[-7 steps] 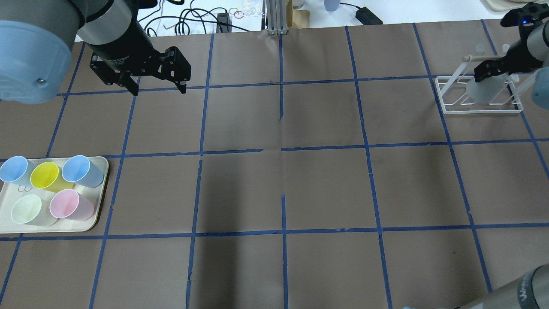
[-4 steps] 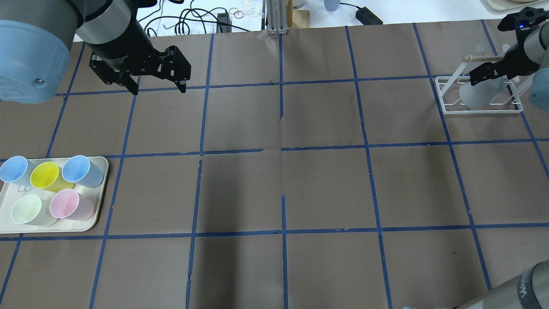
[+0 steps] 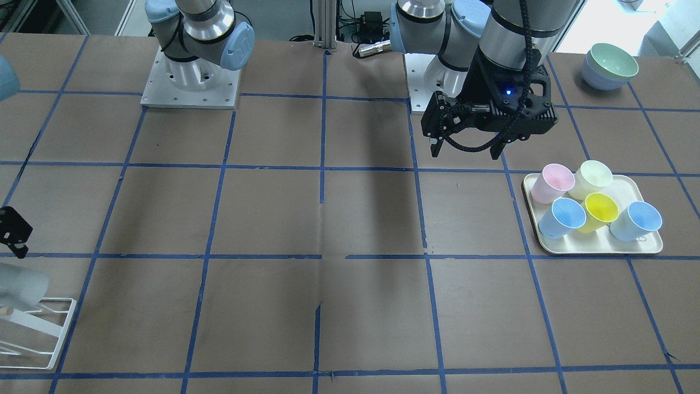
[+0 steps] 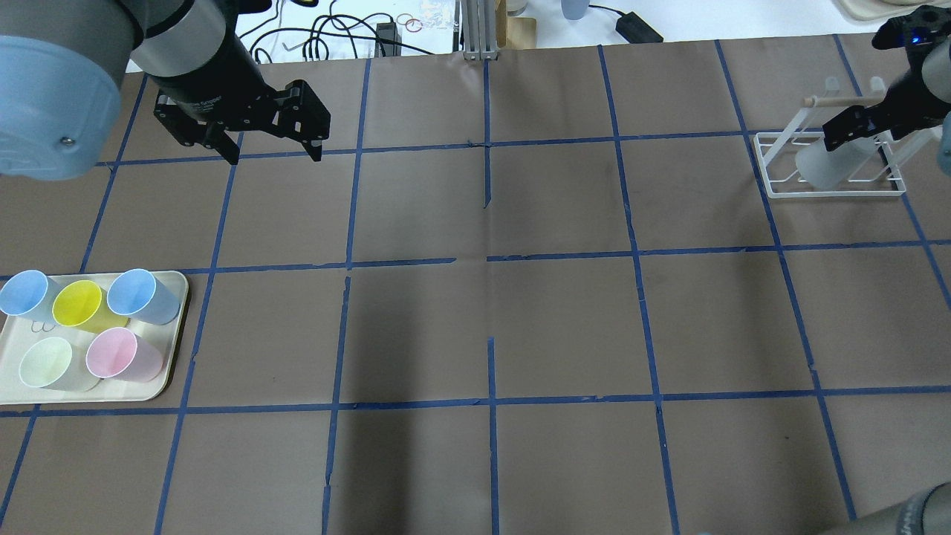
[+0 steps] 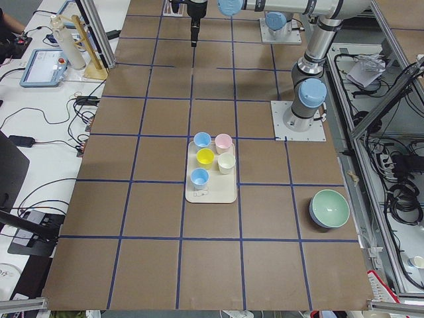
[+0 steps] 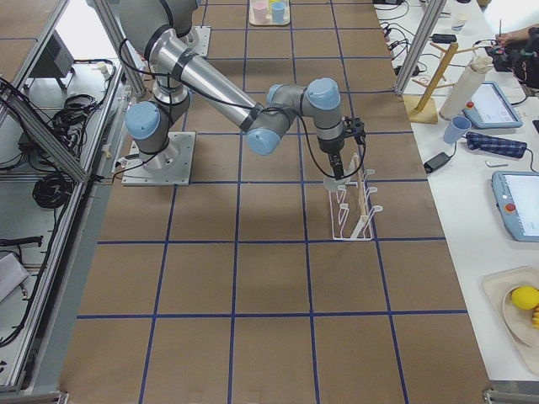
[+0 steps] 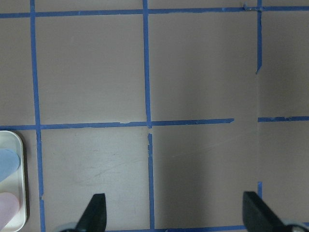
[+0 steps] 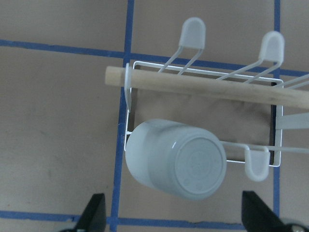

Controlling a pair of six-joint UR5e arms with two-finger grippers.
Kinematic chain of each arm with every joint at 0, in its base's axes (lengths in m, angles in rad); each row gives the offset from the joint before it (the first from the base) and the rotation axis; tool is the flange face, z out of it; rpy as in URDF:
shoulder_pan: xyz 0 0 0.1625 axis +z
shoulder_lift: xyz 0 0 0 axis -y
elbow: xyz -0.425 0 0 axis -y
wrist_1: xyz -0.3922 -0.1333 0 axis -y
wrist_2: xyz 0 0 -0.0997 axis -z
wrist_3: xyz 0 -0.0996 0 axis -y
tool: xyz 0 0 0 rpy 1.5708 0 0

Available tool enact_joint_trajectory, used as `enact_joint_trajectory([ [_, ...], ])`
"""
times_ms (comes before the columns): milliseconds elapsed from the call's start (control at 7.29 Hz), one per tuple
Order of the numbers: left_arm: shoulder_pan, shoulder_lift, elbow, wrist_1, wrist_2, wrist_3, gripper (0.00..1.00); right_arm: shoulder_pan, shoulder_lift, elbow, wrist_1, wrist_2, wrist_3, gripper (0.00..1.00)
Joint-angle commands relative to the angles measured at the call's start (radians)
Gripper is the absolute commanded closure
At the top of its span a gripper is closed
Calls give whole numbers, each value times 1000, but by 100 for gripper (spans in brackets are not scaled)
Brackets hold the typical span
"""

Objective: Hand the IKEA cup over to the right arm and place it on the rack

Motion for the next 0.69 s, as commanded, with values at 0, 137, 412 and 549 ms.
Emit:
enact_joint_trajectory([
  [0, 1, 0, -1, 0, 0, 0, 0, 32, -113, 2, 265, -5, 30, 0],
  [137, 1, 0, -1, 0, 0, 0, 0, 52, -175, 2, 301, -7, 142, 0],
  [412, 1, 0, -1, 0, 0, 0, 0, 118, -326, 2, 549, 6, 360, 0],
  [549, 1, 0, -3, 0, 0, 0, 0, 181, -390, 4, 583, 3, 436, 0],
])
